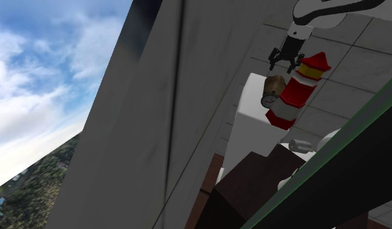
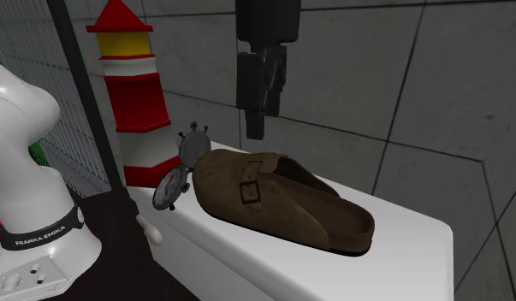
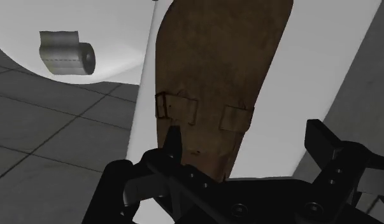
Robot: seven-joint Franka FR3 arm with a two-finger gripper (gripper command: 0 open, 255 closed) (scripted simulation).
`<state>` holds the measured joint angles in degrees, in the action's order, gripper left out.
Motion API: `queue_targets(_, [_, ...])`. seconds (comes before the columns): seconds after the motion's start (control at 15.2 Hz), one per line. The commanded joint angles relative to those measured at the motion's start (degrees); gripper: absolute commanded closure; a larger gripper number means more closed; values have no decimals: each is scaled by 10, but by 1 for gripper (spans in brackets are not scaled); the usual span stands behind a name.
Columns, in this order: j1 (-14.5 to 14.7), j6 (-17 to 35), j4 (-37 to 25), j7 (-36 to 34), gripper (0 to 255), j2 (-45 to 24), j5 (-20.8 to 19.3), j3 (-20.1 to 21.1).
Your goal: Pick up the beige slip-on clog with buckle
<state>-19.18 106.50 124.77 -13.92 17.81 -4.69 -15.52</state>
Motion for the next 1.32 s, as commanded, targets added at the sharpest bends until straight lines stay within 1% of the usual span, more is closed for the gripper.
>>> queue_targets(0.0, [-14, 15, -6, -12, 0, -23, 0, -14])
queue_targets(0.33, [-46, 40, -28, -38, 0, -76, 3, -50])
queue_targets(0.79, [-48, 94, 11, -35, 0, -92, 7, -53])
queue_targets(0.92, [-48, 98, 14, -34, 0, -93, 7, -53])
queue_targets(0.99, [-48, 98, 15, -36, 255, -92, 7, -53])
queue_targets(1.25, [-47, 100, 17, -36, 255, -92, 7, -52])
